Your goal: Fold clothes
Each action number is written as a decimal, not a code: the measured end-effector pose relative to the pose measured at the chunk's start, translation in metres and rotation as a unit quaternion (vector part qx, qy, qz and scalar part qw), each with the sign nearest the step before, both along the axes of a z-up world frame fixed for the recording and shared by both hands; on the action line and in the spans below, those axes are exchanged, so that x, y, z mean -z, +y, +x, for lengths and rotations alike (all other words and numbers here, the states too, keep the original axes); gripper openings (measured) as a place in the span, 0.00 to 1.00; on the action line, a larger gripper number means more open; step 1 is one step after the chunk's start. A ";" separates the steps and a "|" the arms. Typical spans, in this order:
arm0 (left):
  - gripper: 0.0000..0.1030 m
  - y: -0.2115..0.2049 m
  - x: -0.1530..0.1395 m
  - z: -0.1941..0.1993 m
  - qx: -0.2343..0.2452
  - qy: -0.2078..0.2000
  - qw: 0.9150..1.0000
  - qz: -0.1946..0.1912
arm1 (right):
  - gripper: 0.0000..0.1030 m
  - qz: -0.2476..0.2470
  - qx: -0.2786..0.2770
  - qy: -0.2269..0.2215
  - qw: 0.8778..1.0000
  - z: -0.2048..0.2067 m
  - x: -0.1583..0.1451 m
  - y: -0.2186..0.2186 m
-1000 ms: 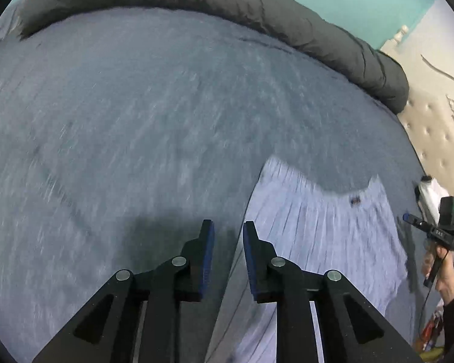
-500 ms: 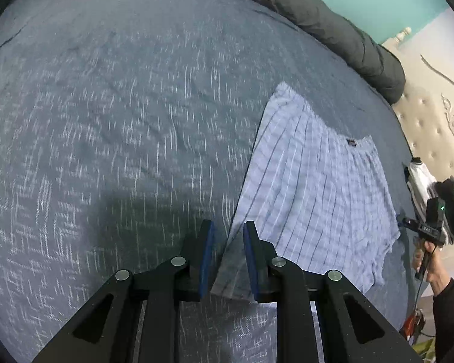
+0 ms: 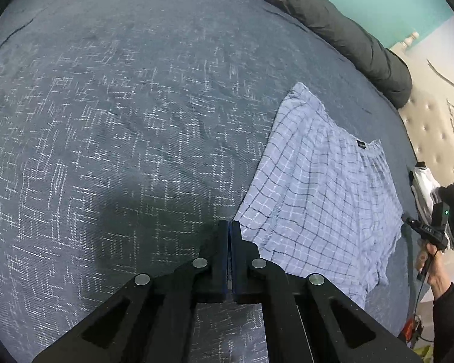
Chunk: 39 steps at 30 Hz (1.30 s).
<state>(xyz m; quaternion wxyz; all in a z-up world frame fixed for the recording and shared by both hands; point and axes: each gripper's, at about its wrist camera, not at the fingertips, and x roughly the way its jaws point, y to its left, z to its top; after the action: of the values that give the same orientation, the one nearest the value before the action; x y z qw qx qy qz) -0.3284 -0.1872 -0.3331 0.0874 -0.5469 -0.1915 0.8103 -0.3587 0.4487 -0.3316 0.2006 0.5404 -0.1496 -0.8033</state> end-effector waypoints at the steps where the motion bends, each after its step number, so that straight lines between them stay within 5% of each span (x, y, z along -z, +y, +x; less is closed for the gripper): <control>1: 0.01 -0.001 0.001 0.000 -0.001 -0.001 1.000 -0.001 | 0.02 0.002 -0.001 -0.002 1.000 0.000 0.002 0.000; 19: 0.01 -0.007 -0.004 0.005 -0.023 0.003 0.999 -0.040 | 0.03 0.016 0.016 -0.002 1.000 0.005 0.007 0.002; 21: 0.02 -0.007 -0.008 0.004 -0.027 0.006 0.999 -0.043 | 0.06 0.022 0.025 0.002 0.999 0.007 0.003 0.003; 25: 0.06 -0.018 -0.013 0.016 -0.048 0.014 0.998 -0.029 | 0.37 0.030 0.057 0.020 0.998 0.017 -0.013 0.009; 32: 0.25 -0.027 -0.003 0.036 -0.038 0.015 0.999 -0.018 | 0.43 -0.044 0.101 0.067 0.992 0.059 -0.038 0.007; 39: 0.27 -0.032 0.011 0.044 -0.071 0.014 0.997 0.014 | 0.49 -0.102 0.116 0.097 0.983 0.100 -0.032 -0.018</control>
<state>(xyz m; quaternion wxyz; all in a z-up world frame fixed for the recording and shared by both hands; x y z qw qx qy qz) -0.2842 -0.2195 -0.3444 0.0403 -0.5195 -0.2401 0.8190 -0.2585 0.4303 -0.3000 0.1741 0.4157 -0.2725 -0.8501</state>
